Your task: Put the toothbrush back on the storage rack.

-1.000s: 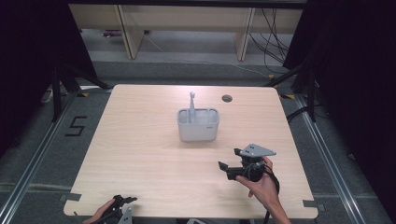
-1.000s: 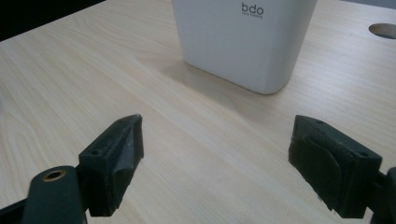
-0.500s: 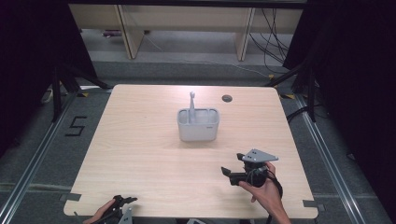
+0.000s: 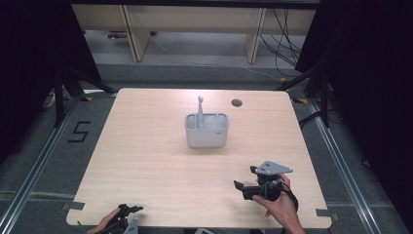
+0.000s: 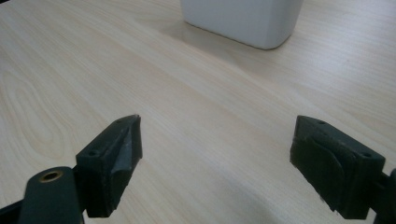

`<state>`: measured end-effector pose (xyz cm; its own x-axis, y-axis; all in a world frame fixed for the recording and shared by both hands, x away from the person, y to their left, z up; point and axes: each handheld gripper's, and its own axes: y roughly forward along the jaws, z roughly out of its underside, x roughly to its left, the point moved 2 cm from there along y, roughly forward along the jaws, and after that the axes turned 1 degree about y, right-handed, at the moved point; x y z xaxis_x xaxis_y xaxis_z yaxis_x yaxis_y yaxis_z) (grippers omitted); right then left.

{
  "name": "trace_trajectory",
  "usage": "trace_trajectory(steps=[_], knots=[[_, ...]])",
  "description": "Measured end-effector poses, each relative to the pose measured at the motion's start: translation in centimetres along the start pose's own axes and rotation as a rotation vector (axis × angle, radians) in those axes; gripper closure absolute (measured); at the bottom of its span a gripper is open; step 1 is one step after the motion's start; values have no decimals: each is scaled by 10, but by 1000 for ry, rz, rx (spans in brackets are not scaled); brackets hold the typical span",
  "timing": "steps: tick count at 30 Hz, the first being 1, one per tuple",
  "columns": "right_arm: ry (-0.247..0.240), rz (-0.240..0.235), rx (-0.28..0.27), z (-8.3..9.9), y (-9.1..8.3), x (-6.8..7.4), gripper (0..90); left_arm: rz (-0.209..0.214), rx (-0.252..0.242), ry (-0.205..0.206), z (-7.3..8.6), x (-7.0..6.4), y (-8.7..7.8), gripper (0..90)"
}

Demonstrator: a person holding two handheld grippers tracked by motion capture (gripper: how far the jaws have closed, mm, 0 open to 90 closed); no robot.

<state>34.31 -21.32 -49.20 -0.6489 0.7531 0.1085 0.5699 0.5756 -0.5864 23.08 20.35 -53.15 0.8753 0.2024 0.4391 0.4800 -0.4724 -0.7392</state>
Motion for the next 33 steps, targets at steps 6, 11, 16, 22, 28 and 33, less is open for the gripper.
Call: trace_trajectory(steps=[6, 11, 16, 22, 28, 33], knots=[[5, 0, 18, 6, -3, 2, 166, 0, 0, 0, 0, 0, 0, 154], [-13, 7, 30, 10, -4, 2, 166, 1, 1, 1, 0, 0, 0, 154], [-37, 8, 62, 15, -5, 3, 165, 1, 1, 0, 0, 0, 0, 154], [-38, 16, 89, 21, -6, 6, 165, -5, -2, -1, 0, 0, 0, 154], [-62, 10, 113, 26, -8, 8, 166, 0, -2, 0, 0, 0, 0, 154], [-66, 8, 115, 31, -11, 9, 166, 1, 0, 0, 0, 0, 0, 154]])
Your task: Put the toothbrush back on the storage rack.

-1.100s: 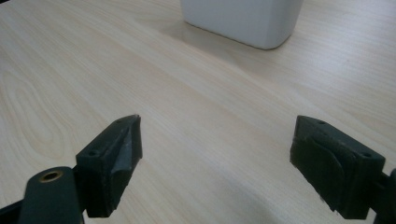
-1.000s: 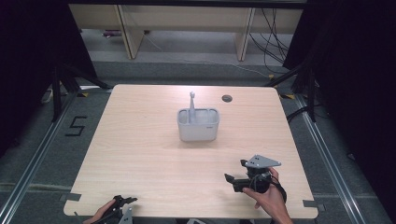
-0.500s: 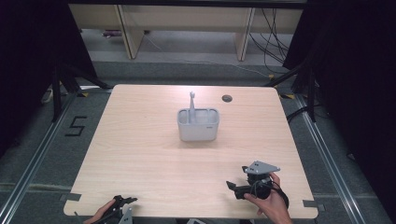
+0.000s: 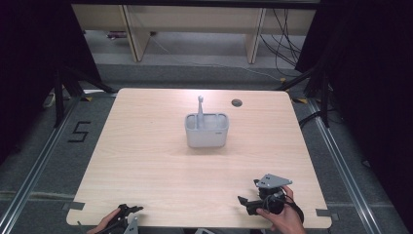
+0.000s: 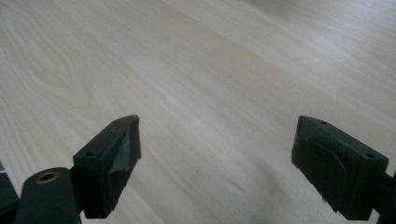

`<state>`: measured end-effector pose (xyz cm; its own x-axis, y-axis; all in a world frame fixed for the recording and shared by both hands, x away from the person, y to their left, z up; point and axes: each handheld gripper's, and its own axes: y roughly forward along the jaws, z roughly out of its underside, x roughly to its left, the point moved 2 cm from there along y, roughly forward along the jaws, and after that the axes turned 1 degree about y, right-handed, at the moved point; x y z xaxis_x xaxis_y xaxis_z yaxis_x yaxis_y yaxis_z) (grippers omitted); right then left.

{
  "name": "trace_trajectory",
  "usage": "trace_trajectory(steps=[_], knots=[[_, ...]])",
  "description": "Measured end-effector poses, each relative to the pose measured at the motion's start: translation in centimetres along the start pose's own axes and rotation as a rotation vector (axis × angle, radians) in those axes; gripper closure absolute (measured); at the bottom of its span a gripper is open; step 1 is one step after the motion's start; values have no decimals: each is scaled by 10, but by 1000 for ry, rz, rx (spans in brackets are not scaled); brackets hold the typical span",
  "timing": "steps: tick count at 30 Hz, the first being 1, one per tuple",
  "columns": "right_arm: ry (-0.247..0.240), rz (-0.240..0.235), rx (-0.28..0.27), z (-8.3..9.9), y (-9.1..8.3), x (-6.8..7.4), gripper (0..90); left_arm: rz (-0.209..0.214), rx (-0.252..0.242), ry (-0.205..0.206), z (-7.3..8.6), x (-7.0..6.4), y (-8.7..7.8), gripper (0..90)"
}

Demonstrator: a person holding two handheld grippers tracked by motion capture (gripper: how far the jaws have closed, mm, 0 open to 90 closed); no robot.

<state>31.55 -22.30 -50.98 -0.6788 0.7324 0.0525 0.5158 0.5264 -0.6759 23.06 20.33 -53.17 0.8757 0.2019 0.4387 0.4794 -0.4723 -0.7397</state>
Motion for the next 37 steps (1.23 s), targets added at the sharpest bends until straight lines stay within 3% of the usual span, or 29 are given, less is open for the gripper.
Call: trace_trajectory(steps=[1, 6, 7, 8, 20, 21, 23, 30, 35, 37], knots=[[16, 5, 3, 1, -1, 1, 166, 0, 1, 1, 0, 0, 0, 154], [0, 5, 18, 5, -3, -1, 166, 0, 1, 1, 0, 0, 0, 154], [33, 12, 30, 6, -4, 1, 166, 0, 1, 0, 0, 0, 0, 154], [5, 14, 23, 7, -5, -1, 167, 0, 2, 1, 0, 0, 0, 154], [2, 37, 39, 10, -8, -2, 167, -7, 5, 4, 0, 0, 0, 154], [31, 32, 51, 10, -8, 0, 167, -4, 2, 3, 0, 0, 0, 154], [42, 36, 59, 11, -9, 1, 167, -3, 3, 4, 0, 0, 0, 154], [11, 29, 59, 10, -8, 1, 167, -3, 2, 3, 0, 0, 0, 154], [21, 25, 61, 10, -8, 1, 167, -11, -5, 3, 0, 0, 1, 154], [-35, 34, 39, 10, -7, -3, 167, -12, -11, 2, 0, 0, 1, 154]])
